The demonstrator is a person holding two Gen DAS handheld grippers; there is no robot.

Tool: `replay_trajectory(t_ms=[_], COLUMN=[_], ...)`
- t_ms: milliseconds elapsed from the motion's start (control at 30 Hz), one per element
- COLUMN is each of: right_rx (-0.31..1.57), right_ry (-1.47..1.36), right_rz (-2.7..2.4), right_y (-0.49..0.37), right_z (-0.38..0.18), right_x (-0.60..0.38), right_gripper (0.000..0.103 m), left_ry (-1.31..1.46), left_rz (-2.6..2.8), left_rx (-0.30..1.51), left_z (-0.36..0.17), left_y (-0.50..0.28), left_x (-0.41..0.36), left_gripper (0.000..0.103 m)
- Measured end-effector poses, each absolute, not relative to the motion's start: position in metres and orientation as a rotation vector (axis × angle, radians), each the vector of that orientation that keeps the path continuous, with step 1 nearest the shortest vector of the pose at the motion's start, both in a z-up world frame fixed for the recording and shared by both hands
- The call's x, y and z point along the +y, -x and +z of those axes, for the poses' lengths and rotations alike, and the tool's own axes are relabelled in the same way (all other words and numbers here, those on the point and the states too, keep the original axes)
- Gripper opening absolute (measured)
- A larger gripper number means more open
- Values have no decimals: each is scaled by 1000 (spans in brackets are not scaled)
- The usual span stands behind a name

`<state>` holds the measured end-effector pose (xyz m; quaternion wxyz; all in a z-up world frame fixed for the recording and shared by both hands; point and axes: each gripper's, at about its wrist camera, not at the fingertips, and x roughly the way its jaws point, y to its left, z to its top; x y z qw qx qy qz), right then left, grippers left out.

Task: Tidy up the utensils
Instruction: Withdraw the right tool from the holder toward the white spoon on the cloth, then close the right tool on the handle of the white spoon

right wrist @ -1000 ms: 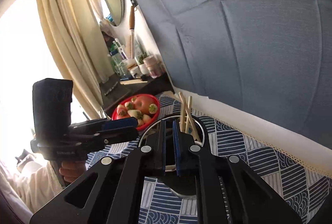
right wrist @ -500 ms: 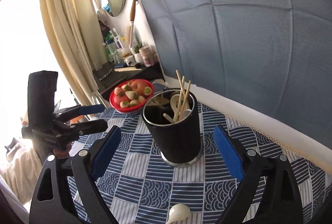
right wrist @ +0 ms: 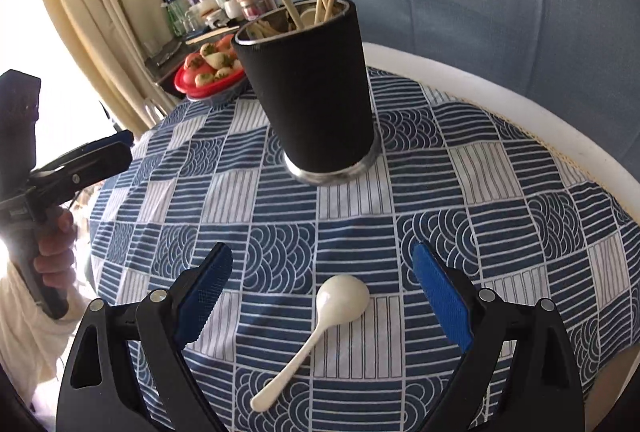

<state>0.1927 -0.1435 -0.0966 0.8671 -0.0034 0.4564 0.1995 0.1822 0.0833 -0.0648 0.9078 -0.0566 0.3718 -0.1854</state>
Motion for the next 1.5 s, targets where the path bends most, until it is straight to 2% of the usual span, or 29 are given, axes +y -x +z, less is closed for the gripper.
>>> replay_trajectory(t_ms=[433,633,733,767,800,833,933,1100,1433,1467,1500], right_rx=[1121,1132,1098,1093,1087,1087,1109,1167,1167,1167,1166], right_ry=[84,132,181,179,179,178,163,-96,-219,-229,-236], right_rz=[311,241,215,221,224,234,257,318,343,347,349], right_y=[-181,-182,-181,-181,-181,-181,-184,-192,-194,-195,-196], right_z=[-164,-180,-182,-181,-179,-176,-174,-170,-173,-174,-174], right_x=[-134,-130,-124,-124,-123,-121,-123,-148,-156,-156,-156], right_gripper=[87,86,75,67,48,37,37,34,33,33,32], left_ry=[123,130,147,148,146,142,131,129,14,12,17], left_rz=[-312,-298,-296,-296,-298,-300,-310,-371,-544,-556,-582], left_rx=[795,796,807,811,816,820,829,862,956,964,976], left_z=[-89,-96,-103,-105,-107,-108,-112,-122,-161,-164,-167], left_y=[-140,-128,-125,-124,-123,-122,-119,-115,-108,-109,-110], left_x=[85,84,81,80,78,75,68,52,-8,-12,-16], left_gripper=[97,97,97,97,97,97,97,97,97,92,78])
